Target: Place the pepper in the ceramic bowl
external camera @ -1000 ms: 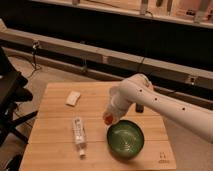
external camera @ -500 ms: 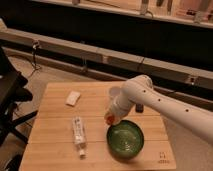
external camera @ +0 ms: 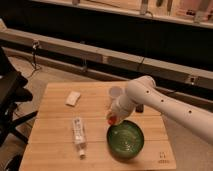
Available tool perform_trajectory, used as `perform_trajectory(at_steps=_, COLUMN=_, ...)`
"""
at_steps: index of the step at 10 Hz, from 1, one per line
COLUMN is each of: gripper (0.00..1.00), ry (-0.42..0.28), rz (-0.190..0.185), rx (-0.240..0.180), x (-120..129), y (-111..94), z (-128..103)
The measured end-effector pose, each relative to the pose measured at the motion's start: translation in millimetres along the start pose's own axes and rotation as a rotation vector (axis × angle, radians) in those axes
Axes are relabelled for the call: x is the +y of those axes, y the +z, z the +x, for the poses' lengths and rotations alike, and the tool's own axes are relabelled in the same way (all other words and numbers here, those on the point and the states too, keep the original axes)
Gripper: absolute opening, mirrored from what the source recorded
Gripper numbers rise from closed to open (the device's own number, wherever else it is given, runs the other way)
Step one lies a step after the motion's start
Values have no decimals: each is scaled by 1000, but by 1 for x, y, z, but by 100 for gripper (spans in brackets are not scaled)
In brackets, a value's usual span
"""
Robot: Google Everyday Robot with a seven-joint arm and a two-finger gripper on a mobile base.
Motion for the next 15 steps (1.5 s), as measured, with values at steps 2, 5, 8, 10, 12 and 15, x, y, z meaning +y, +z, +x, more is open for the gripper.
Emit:
perform_trajectory(at_steps=2, gripper=0, ry=60, rz=-30, rx=16, x=21, y=-5, z=-11)
perform_trajectory(at_steps=5, gripper=0, ry=102, rz=-56, rx=20, x=41, y=-8, z=-25)
perform_trajectory(at_steps=8, gripper=14, ry=139, rz=-78, rx=1, x=55, y=-7, z=-30)
perform_trajectory(at_steps=10, gripper=34, ry=141, rz=-59, rx=7, x=52, y=-7, z=-26)
perform_trajectory(at_steps=12, gripper=52, ry=137, rz=-50, rx=8, x=48, y=-7, z=-22)
perform_trajectory(at_steps=15, gripper=78, ry=149, rz=-56, rx=0, x=55, y=-7, z=-24)
